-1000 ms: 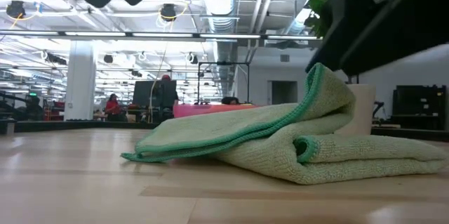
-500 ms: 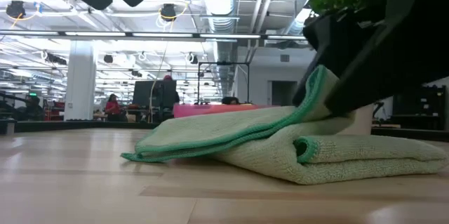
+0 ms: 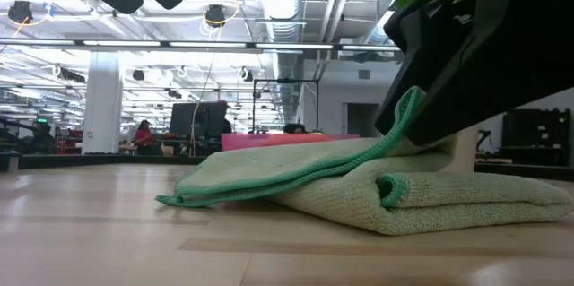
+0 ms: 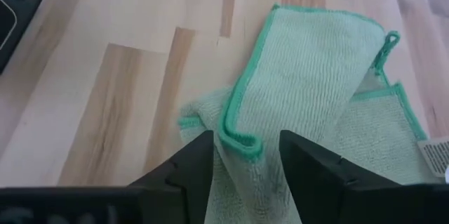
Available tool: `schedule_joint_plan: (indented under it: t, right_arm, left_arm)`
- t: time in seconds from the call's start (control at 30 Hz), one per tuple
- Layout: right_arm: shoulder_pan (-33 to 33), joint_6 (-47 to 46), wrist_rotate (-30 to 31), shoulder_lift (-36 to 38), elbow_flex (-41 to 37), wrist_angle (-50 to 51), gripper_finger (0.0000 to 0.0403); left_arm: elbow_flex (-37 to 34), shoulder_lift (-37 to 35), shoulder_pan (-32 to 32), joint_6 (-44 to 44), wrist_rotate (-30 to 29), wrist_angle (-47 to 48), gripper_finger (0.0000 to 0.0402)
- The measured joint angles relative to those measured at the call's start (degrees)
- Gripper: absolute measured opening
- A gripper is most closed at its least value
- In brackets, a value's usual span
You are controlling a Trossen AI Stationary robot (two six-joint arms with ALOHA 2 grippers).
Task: Fold microfiber towels
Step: Fold the green microfiber cloth
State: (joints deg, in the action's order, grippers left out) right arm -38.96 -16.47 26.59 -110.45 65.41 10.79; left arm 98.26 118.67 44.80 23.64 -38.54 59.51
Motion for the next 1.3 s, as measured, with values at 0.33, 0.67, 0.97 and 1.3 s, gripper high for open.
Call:
schedule_joint_plan:
  t: [0.33,0.67,0.97,1.3]
  right_arm:
    - [-0.01,-1.25,0.53,0.0,0.0,-0.21,0.0048]
    - [-4.52,-12.49,9.06,0.0,0.0,1.81,0.0028]
    - [-7.56,-25.8,16.79,0.04,0.0,3.77,0.0032]
    - [-9.72,-43.47,20.24,0.04,0.0,10.46,0.0021]
  left_arm:
    - [0.0,0.0,0.0,0.11,-0.73,-0.17,0.015]
    - [-0.38,0.0,-1.28,-0.04,-2.14,-1.95,0.015]
    - [-6.33,0.09,-3.08,-3.69,-0.75,-11.3,0.015]
    - [-9.54,0.09,-5.33,-8.28,1.2,-17.94,0.015]
